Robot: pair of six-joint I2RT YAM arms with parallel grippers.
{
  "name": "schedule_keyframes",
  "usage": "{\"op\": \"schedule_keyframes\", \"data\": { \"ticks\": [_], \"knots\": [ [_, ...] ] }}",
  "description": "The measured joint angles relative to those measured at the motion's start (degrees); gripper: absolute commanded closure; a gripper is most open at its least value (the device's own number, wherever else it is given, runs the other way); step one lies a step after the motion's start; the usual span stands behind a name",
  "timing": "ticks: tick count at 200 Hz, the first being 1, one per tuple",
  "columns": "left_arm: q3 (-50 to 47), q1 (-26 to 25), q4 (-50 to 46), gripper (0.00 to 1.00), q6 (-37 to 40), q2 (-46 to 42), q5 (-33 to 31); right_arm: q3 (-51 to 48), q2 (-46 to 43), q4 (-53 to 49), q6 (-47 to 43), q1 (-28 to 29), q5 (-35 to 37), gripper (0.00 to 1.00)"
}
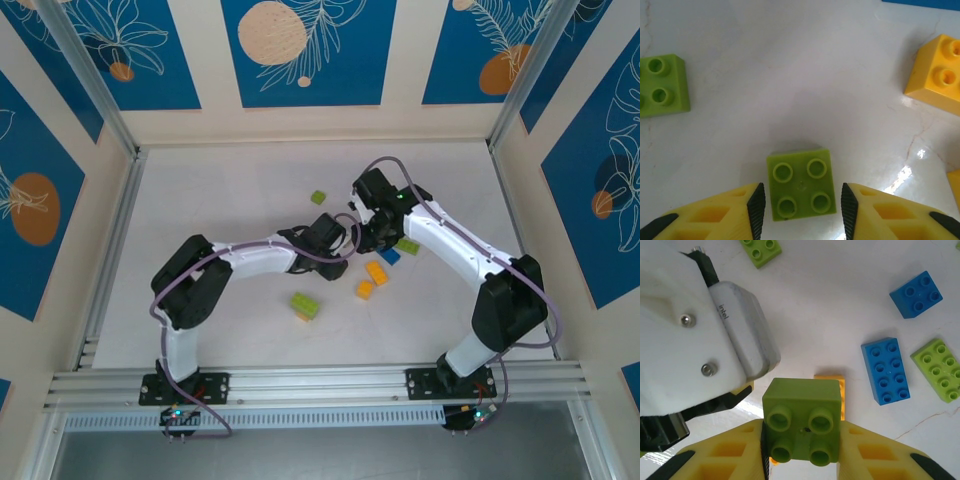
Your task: Assemble a carrot with lego
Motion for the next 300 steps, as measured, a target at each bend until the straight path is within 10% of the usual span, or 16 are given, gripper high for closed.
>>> {"op": "schedule_keyframes", "data": {
  "ticks": [129,193,300],
  "knots": [
    [-5.7,9.4,-3.8,0.40,0.6,-17.9,-1.1,-2.5,-7.5,-2.2,1.4,1.0,0.3,0.67],
    [-12.9,23.0,-3.8,0.35,-1.4,-24.2,-2.4,-1.5,-3.6,-2.0,3.1,14.6,-2.2,0.67],
    [-18.7,28.0,-1.6,0.33,-5.6,-27.4,-4.6,0.0,-0.1,-1.5,3.9,26.3,-4.2,0.68]
  ]
}}
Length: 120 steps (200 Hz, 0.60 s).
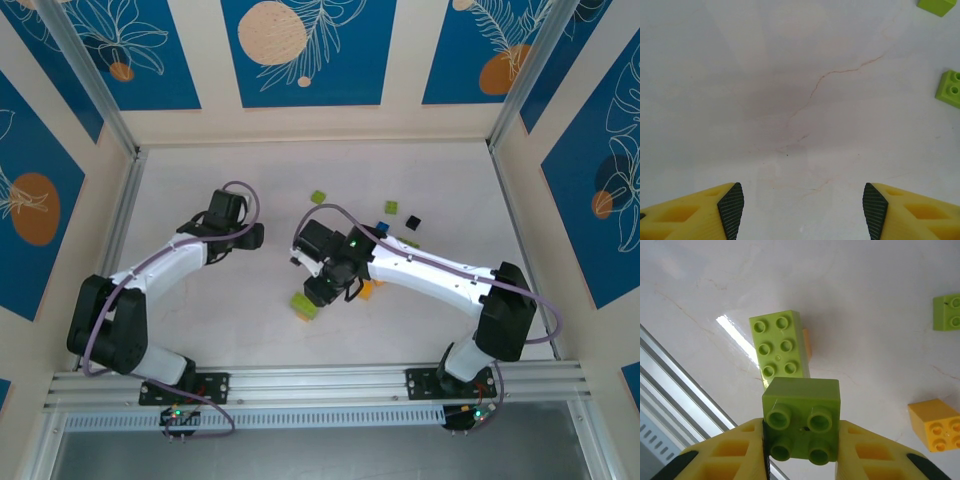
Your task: Assemble a carrot with lego
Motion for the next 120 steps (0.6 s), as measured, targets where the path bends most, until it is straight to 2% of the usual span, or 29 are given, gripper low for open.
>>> {"op": "schedule_keyframes", "data": {
  "ticks": [120],
  "knots": [
    [-1.1,0.1,0.9,0.33,-0.2,-0.1,0.1,3.4,6.5,0.0,-3.3,1.5,-1.0,0.68]
  ]
}}
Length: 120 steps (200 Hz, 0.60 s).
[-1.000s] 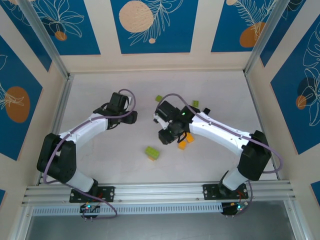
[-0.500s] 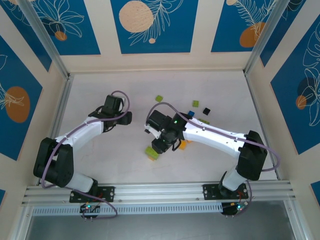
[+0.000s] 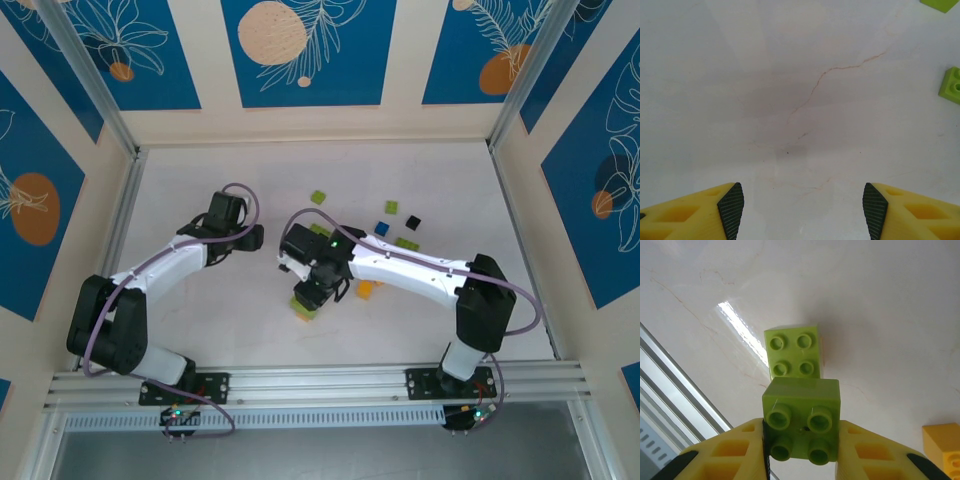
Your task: Assemble a carrot with lego
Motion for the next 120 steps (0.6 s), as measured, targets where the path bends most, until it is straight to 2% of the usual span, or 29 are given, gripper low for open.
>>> {"op": "schedule_keyframes", "data": {
  "ticks": [120],
  "knots": [
    [-0.3,0.3,0.0,0.33,0.0,0.0,0.2,0.6,3.6,-0.7,-1.7,1.0,-0.8,0.68]
  ]
}}
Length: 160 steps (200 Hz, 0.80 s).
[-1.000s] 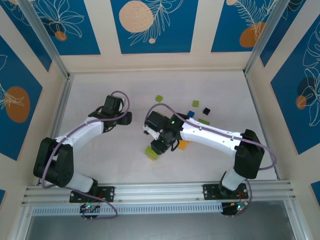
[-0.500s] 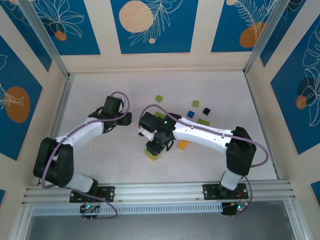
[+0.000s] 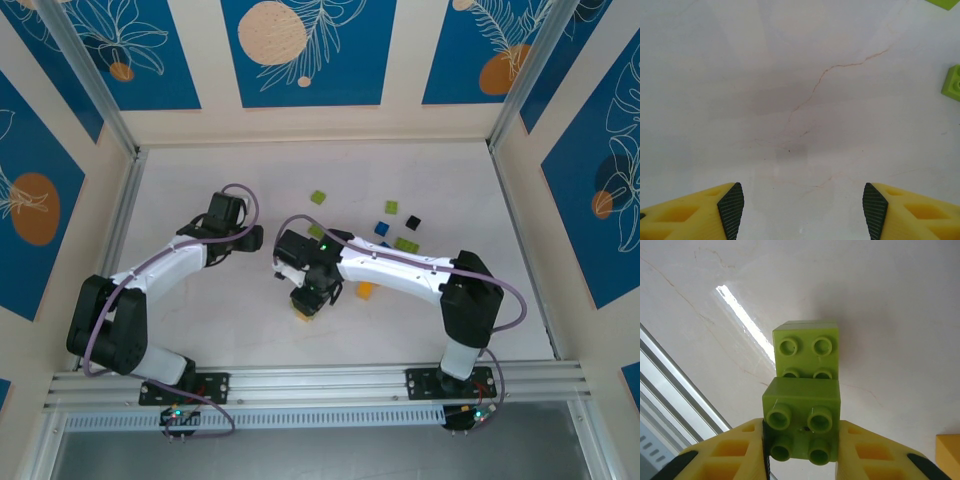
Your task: Assemble a carrot with lego
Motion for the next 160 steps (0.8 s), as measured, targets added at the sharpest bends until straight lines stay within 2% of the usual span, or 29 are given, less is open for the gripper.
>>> {"op": "schedule_keyframes", "data": {
  "ticks": [160],
  "knots": [
    [0.0,0.4,0.0,0.33,0.0,0.0,0.0,1.6,1.4,-0.6,-0.9,-0.1,-0.2,0.68]
  ]
}}
